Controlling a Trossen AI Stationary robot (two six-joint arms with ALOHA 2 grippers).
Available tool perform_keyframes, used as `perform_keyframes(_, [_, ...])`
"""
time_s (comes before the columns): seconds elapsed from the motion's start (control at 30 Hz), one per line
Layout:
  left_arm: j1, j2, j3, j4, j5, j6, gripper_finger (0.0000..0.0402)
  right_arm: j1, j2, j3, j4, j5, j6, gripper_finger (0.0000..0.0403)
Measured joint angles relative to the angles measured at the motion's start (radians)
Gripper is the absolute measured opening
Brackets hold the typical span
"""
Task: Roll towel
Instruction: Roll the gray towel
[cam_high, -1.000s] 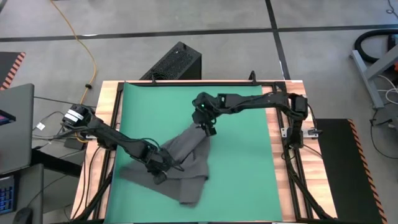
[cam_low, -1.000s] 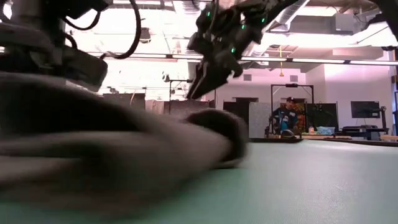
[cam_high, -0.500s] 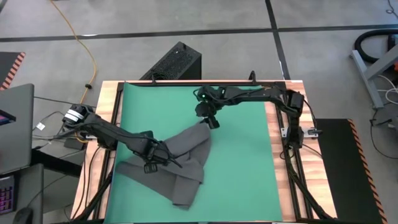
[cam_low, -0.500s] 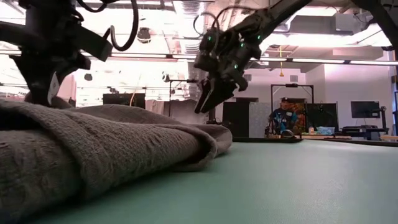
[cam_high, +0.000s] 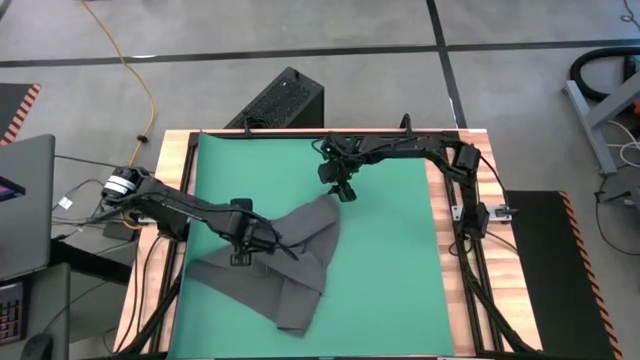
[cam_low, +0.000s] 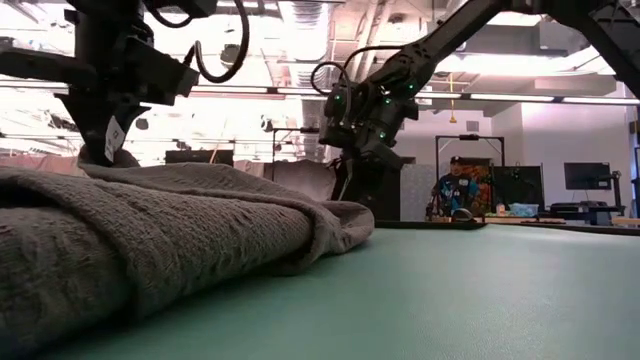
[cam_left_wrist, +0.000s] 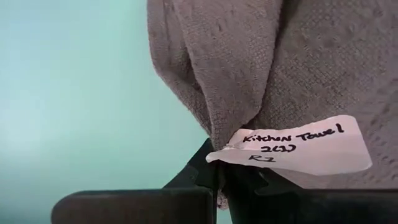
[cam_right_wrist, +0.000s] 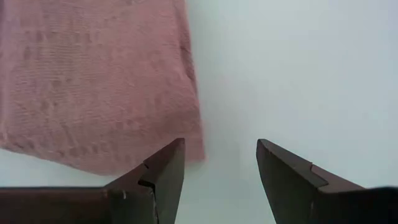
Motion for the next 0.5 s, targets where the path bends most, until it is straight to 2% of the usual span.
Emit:
perform_keyframes(0.33, [0.029, 0.0, 0.0, 0.004, -0.006, 0.044, 0.0, 0.031, 0.037, 0.0, -0.024, -0.004, 0.051, 0.0219])
perform_keyframes(0.5, [0.044, 0.0, 0.0, 0.017, -0.031, 0.045, 0.0, 0.054, 0.044, 0.0, -0.011, 0.046, 0.056, 0.0207])
